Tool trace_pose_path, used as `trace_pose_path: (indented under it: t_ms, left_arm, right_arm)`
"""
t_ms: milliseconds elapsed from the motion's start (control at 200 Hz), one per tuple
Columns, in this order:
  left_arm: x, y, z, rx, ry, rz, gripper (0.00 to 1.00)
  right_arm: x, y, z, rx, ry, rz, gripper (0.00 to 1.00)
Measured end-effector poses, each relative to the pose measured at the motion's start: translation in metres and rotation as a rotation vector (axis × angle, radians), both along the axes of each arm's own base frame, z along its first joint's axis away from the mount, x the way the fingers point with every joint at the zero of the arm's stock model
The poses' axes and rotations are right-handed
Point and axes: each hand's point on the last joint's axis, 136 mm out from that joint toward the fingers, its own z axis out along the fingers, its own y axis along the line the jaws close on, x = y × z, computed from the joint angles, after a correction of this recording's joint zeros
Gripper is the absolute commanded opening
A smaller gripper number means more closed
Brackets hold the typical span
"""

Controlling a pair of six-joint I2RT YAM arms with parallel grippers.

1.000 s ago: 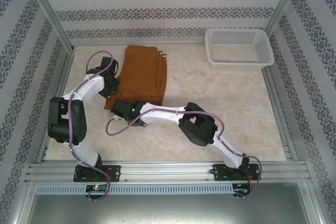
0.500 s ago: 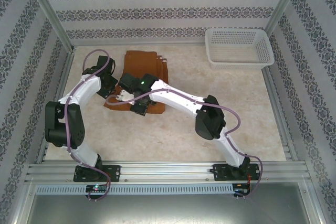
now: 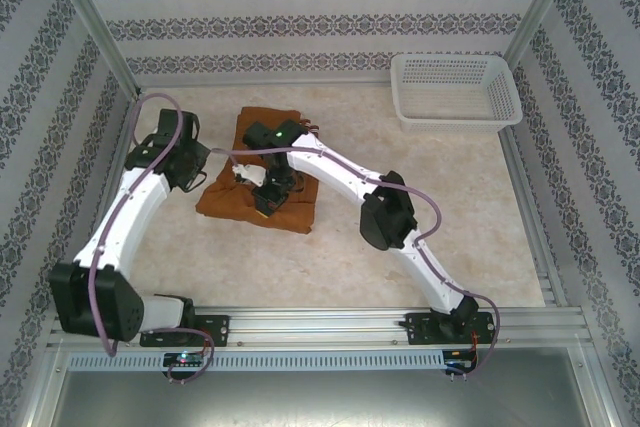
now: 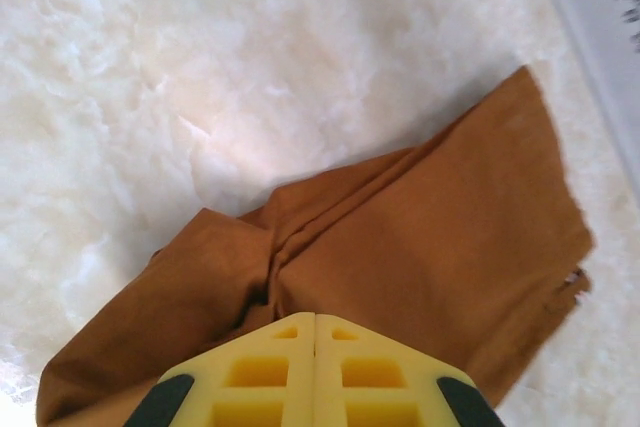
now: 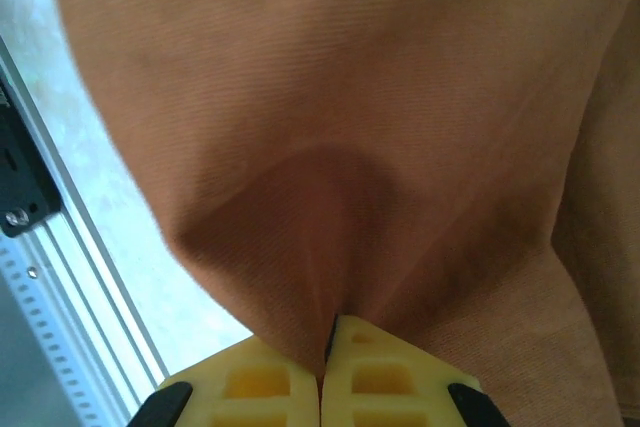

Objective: Roll up the long pants

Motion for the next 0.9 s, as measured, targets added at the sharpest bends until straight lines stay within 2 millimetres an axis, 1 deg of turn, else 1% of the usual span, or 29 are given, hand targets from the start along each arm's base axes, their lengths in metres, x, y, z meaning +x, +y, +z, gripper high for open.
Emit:
trace_pose_path:
  t_ms: [80, 160, 240, 380, 470, 684, 779, 844, 899]
  left_arm:
    - [-0.006, 0.001, 0.011, 0.002, -0.029, 0.001, 0.0]
    - [-0.008, 0.001, 0.012, 0.002, -0.026, -0.001, 0.0]
    - [-0.01, 0.0, 0.006, -0.003, -0.012, -0.005, 0.0]
    - [-0.016, -0.002, -0.009, -0.011, 0.03, -0.014, 0.0]
    - [-0.018, -0.003, -0.015, -0.016, 0.047, -0.018, 0.0]
    - [-0.016, -0.005, -0.02, -0.024, 0.063, -0.024, 0.0]
    - [-0.016, -0.009, -0.024, -0.035, 0.074, -0.034, 0.0]
    - [-0.015, -0.012, -0.026, -0.041, 0.078, -0.045, 0.0]
    - [-0.013, -0.017, -0.026, -0.047, 0.076, -0.059, 0.0]
  right_arm:
    - [0.005, -0.002, -0.008, 0.013, 0.065, -0.041, 0.0]
    - [0.013, -0.003, -0.007, 0.03, 0.099, -0.077, 0.0]
    - [0.022, -0.002, 0.001, 0.052, 0.102, -0.104, 0.0]
    - [0.035, -0.001, 0.015, 0.091, 0.084, -0.135, 0.0]
    - [0.038, -0.002, 0.016, 0.094, 0.086, -0.148, 0.0]
    - [0.041, -0.003, 0.017, 0.095, 0.106, -0.183, 0.0]
    - [0.052, -0.004, 0.012, 0.106, 0.13, -0.223, 0.0]
    - [0.062, -0.007, 0.003, 0.104, 0.15, -0.255, 0.0]
    - [0.069, -0.011, -0.009, 0.092, 0.166, -0.276, 0.0]
